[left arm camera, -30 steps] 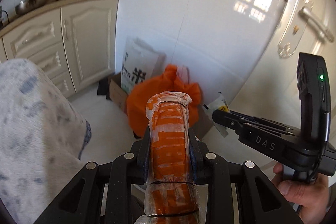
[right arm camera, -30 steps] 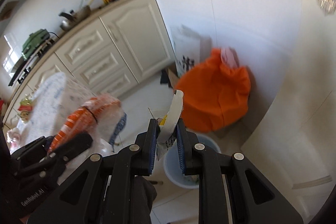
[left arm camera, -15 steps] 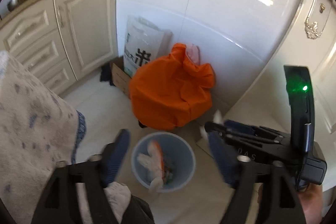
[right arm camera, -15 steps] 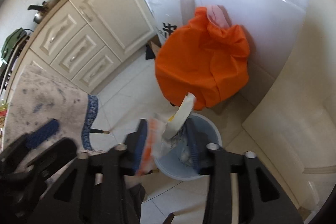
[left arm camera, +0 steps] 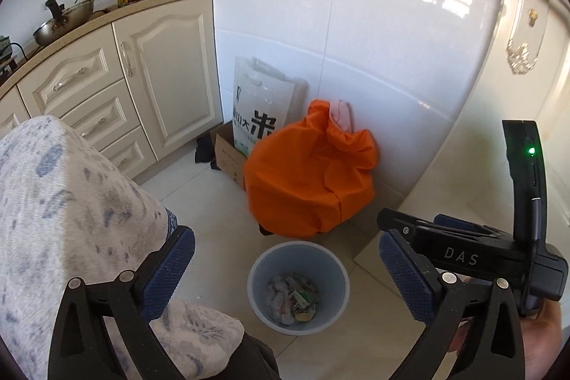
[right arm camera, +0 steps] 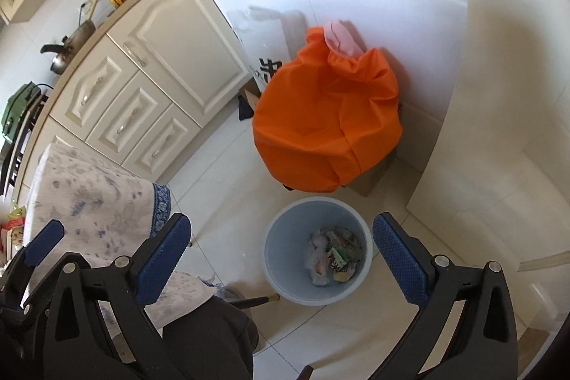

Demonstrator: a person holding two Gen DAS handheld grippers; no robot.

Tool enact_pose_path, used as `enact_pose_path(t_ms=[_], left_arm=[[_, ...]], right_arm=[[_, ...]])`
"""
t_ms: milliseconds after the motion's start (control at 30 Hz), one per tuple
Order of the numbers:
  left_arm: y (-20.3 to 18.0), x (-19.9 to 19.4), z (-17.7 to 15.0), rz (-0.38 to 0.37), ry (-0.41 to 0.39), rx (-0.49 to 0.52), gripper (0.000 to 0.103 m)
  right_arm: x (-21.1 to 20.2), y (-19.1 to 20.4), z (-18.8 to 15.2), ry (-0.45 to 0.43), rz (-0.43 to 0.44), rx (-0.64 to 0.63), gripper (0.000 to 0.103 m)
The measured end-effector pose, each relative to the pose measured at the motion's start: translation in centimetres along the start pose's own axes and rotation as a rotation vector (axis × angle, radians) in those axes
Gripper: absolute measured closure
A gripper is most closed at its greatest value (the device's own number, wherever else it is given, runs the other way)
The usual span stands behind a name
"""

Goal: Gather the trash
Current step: 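Move both open grippers back over the table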

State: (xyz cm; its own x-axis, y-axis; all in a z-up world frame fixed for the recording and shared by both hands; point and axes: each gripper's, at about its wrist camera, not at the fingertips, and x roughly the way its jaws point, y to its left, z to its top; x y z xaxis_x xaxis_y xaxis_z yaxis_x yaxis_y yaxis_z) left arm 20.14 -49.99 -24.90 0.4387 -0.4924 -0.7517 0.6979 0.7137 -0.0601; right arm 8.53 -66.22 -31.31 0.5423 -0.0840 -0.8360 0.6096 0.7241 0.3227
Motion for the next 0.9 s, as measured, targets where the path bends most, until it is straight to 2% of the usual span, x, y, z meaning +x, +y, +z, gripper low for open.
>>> enact_pose_path(t_ms=[300, 533, 567, 900], left_arm=[[1.0, -8.7, -1.4, 0.004, -0.108, -0.007, 0.001], [4.4, -17.3, -3.8, 0.046, -0.215, -0.058, 0.001], [5.0, -18.4, -4.3, 0.029, -0.231, -0.057, 0.001], [10.8, -28.2, -9.1, 0.148, -0.335, -0.158, 0.001]], right_arm=[[-5.3, 3.0, 0.3, -0.078, 0.024, -0.043, 0.000], [-9.9, 8.7, 0.2, -0.149, 0.083, -0.141, 0.000], [-10.4, 9.6, 0.1, -0.156, 0.092, -0.154, 0.000], [-15.0, 19.0, -1.4, -0.236, 0.197, -0.288, 0.000]])
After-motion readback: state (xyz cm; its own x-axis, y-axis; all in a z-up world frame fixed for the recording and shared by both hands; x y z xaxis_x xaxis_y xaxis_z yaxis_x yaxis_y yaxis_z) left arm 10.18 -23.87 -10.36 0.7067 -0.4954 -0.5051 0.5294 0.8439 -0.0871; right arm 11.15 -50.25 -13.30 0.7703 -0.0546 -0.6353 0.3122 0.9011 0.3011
